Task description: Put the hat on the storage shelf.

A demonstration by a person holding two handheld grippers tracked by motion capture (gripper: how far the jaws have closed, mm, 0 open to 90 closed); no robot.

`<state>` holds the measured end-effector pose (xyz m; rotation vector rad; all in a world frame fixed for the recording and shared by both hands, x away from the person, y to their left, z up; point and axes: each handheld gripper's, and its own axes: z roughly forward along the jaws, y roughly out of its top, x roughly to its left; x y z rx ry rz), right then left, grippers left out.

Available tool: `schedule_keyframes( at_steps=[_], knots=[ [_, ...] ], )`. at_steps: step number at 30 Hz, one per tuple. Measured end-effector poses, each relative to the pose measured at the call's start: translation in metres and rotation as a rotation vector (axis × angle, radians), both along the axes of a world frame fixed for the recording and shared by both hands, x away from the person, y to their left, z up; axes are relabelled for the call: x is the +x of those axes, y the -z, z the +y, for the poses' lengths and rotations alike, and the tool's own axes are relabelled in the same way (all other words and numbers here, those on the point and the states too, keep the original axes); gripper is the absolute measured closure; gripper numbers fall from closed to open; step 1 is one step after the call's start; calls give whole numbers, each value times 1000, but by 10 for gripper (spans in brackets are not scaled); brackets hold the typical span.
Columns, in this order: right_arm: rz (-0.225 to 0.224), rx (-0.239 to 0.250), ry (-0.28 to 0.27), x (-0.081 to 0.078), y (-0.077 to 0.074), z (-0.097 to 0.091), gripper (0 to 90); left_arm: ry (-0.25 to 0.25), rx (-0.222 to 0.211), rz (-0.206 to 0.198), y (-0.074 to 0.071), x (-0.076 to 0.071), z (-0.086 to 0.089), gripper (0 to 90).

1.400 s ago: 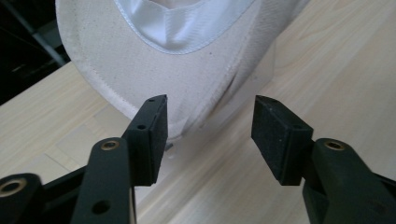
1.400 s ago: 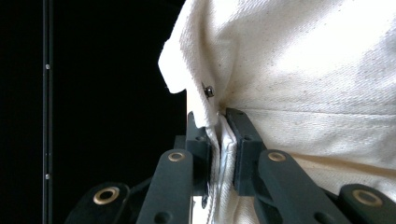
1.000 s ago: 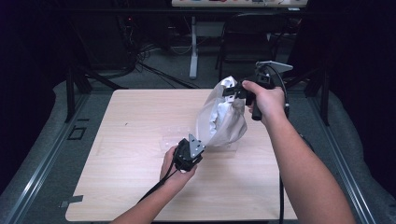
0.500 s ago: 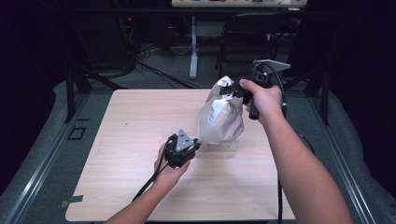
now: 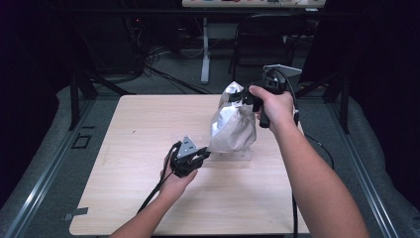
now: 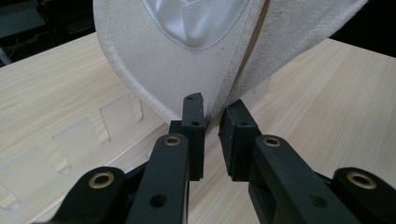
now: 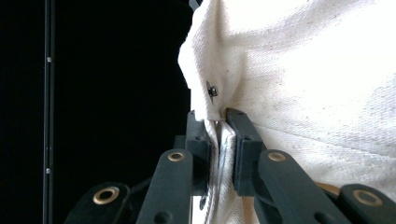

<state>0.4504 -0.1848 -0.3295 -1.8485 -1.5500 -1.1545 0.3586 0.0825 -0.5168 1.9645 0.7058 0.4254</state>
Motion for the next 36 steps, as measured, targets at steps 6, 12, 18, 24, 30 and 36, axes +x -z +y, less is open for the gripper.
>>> schedule_keyframes(
  at_steps=[6, 12, 18, 24, 30, 36],
  knots=[
    [-7, -2, -19, 0, 0, 10, 802, -5, -33, 10, 3, -1, 4, 814],
    [-13, -11, -33, 1, -1, 16, 796, -28, -57, 10, 6, -3, 4, 816],
    [-20, -11, -47, 2, 0, 21, 775, -64, -52, 18, 13, -7, -2, 818],
    [-24, 0, -54, 3, 2, 23, 735, -69, -56, 13, 14, -8, 1, 819],
    [-53, 13, -64, 2, -1, 21, 682, -81, -71, 16, 18, -10, 3, 818],
    [-74, 27, -66, -2, -6, 17, 655, -105, -91, 40, 24, -10, 7, 820]
  ],
)
